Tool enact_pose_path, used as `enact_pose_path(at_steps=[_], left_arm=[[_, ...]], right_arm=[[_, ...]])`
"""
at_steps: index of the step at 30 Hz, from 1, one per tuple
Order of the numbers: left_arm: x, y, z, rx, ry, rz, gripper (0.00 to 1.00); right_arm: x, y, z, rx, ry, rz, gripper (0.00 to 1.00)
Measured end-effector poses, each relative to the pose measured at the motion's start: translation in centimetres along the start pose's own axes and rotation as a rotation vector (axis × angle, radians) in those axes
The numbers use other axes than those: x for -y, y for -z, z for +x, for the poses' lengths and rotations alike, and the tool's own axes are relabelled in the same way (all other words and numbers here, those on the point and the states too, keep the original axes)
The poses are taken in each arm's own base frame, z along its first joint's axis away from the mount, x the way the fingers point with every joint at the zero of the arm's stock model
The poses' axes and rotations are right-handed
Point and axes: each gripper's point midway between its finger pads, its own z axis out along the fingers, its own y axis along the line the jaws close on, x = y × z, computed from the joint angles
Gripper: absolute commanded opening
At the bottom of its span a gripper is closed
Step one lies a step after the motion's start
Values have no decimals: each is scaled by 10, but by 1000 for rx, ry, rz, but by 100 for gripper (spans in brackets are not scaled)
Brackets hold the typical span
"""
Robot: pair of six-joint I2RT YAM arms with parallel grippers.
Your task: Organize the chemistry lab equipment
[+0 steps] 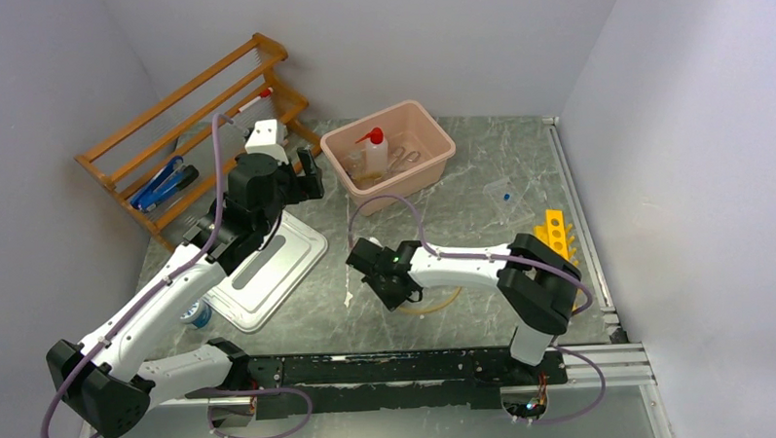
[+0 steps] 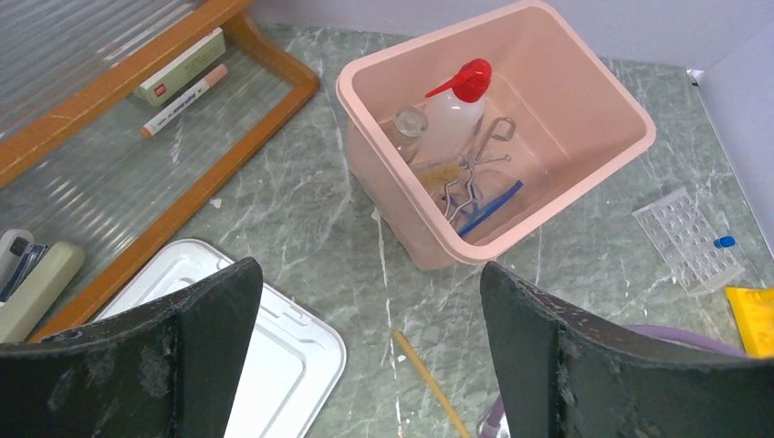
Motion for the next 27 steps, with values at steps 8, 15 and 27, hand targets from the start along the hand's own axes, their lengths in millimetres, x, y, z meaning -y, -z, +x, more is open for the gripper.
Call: enact_pose_path(at_steps=[8,15,27], left_arm=[[-4,2,-5,16,-10,-18,92],[-5,8,-18,52,-3,-24,92],[-4,8,-30,79,2,-27,92]], right_arm=[[0,70,-79,310,-45,-21,0],[26,199,-162,722,-172,-107,0],[112,350,-253,1184,-322,-32,0]])
